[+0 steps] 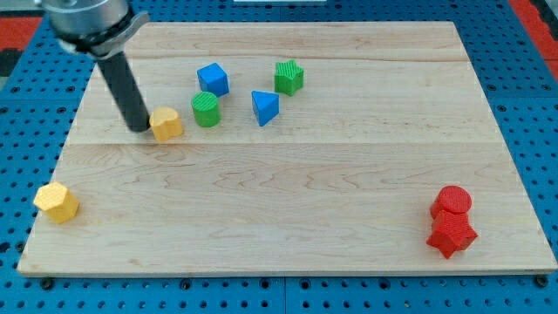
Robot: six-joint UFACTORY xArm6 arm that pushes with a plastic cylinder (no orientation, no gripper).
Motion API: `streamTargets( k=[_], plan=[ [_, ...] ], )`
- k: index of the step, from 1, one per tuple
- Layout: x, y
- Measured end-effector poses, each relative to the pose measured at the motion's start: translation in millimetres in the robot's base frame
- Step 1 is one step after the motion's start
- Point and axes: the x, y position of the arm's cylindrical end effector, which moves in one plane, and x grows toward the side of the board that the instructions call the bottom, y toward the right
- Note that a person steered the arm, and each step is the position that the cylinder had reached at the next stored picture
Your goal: Push the heart to the up slightly
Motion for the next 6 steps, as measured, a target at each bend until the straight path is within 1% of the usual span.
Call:
streamTargets(
  k=[2,3,4,5,6],
  plan=[
    [83.5,2.7],
    [105.2,47.2],
    [84.8,65.5],
    [43.3,25.0],
    [6.5,14.4]
  ],
)
